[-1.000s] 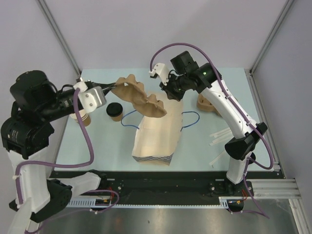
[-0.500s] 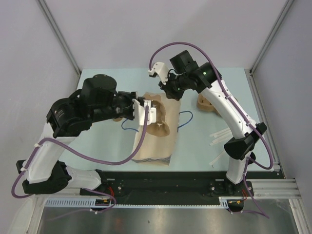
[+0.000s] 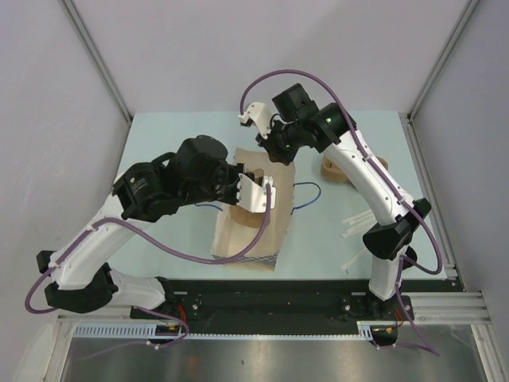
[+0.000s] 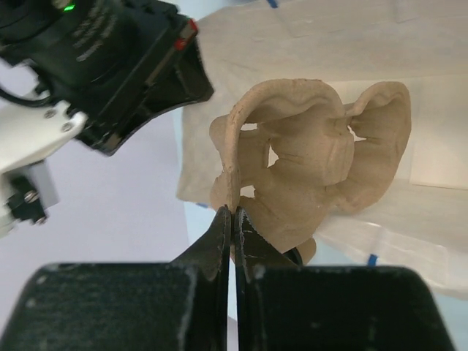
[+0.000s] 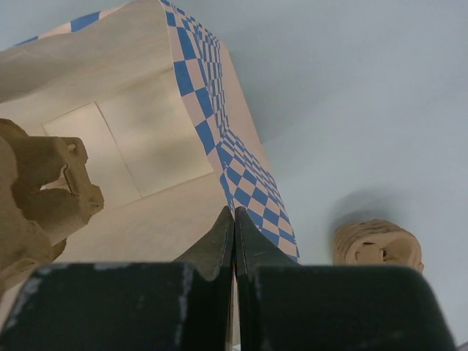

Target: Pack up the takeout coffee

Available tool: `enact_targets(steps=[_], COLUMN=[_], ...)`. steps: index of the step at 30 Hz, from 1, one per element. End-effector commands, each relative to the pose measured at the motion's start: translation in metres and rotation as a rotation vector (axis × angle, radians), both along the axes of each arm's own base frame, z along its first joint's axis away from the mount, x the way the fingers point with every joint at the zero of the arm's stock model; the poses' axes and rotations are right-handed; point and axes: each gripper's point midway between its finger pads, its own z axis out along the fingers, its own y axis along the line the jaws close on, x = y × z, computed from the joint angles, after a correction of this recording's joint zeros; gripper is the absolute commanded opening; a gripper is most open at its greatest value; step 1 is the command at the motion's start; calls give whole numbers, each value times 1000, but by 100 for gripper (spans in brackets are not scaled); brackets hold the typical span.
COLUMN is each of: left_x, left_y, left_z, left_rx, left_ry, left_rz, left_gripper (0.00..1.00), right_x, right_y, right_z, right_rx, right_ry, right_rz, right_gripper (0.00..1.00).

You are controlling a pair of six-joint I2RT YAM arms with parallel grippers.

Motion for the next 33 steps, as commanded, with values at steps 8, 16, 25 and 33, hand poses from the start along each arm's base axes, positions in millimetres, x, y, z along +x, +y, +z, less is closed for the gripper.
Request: enact_targets(steps=[8, 16, 25, 33], left_x=[-2, -4, 10, 1], left_y=[-23, -33, -26, -25], left_z=[-74, -122, -145, -157], left_rx=[105, 131, 121, 142], left_ry=[144, 227, 328, 467], left_rz=[-12, -22, 30, 9], left_gripper=[1, 0, 1, 1], right_x=[-8, -16, -22, -22], right_y=[11, 12, 12, 12], right_z=[18, 23, 24, 23], right_rx=[55, 67, 75, 74], right_ry=[-15, -18, -13, -21], right_rz=[10, 33, 56, 62], right_gripper=[0, 0, 0, 0])
